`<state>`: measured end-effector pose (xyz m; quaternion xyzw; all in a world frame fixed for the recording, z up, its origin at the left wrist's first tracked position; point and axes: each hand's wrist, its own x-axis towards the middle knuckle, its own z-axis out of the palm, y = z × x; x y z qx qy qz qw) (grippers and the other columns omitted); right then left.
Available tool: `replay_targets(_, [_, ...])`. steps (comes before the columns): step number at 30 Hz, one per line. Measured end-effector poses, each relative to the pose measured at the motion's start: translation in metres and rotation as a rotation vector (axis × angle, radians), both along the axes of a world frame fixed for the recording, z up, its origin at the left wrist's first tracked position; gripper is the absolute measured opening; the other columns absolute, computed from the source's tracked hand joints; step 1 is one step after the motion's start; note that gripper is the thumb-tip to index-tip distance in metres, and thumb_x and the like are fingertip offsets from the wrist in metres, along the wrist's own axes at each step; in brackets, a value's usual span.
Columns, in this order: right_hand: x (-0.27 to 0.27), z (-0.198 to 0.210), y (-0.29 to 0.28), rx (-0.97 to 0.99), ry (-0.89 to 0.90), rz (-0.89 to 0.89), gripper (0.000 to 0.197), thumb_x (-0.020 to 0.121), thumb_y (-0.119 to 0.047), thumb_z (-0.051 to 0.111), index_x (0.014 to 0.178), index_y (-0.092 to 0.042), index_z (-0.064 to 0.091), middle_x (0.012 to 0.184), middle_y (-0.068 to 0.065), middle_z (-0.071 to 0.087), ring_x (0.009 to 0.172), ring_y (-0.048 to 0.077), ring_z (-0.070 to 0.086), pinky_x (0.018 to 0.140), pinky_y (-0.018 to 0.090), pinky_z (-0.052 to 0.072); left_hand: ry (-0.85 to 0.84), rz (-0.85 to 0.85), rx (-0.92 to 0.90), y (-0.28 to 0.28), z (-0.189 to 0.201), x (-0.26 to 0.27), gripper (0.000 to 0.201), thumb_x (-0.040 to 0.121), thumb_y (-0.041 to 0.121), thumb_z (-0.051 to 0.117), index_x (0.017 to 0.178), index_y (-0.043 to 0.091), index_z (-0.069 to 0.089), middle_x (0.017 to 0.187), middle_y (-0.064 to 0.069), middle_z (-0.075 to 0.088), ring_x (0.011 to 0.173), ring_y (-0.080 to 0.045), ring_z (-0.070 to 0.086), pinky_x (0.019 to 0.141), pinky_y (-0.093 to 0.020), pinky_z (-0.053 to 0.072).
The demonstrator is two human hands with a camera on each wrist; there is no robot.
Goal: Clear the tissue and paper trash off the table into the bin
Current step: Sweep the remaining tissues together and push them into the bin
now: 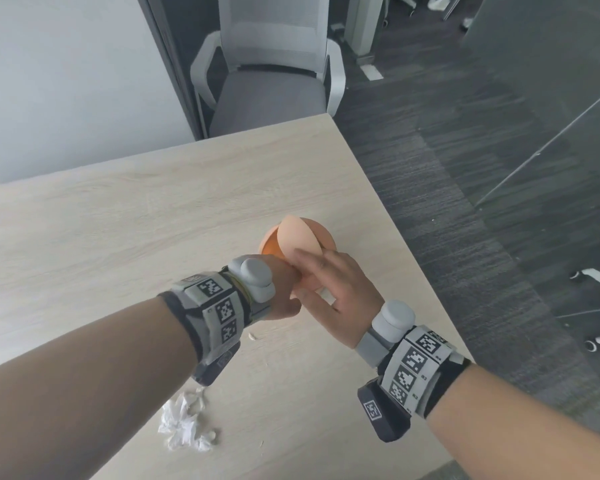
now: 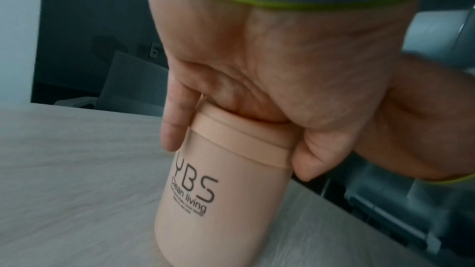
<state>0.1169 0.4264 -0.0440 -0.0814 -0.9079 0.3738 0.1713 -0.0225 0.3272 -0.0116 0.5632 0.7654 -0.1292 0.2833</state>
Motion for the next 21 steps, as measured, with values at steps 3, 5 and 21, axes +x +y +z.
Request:
replay_targets(3, [-0.001,0.007,-0.001,0.048,0.03,0.04,0.043,0.097,-0.042,0.052,0.135,-0.022,0.052,0.118,-0.001,0.057,0.107,0.02,0.053,0.096,0.032,0.042,-0.07,0.054,0.205,-0.034,0.004,-0.009,0.036,0.092,0.045,0.045,0.12,0.03,0.063,0.121,0.013,0.065,0.115,-0.014,0.06,0.093,-0.039,0.052])
replay_targets(5, [0.001,0.01,0.0,0.075,0.065,0.007,0.046,0.097,-0.045,0.046,0.134,-0.018,0.051,0.131,0.002,0.052,0.118,0.021,0.051,0.105,0.03,0.036,-0.156,0.192,0.384,-0.064,0.011,-0.01,0.043,0.092,0.048,0.044,0.128,0.035,0.062,0.138,0.018,0.057,0.13,-0.009,0.051,0.104,-0.037,0.046])
replay_targets(21, [-0.016,-0.071,-0.087,0.087,-0.396,0.304,0.023,0.085,-0.011,0.058,0.106,-0.012,0.068,0.106,0.005,0.064,0.093,0.027,0.063,0.085,0.036,0.05,-0.092,0.915,0.196,-0.275,-0.095,0.021,0.088,0.076,0.052,0.073,0.15,0.03,0.031,0.159,0.006,0.028,0.123,-0.022,0.055,0.095,-0.036,0.051])
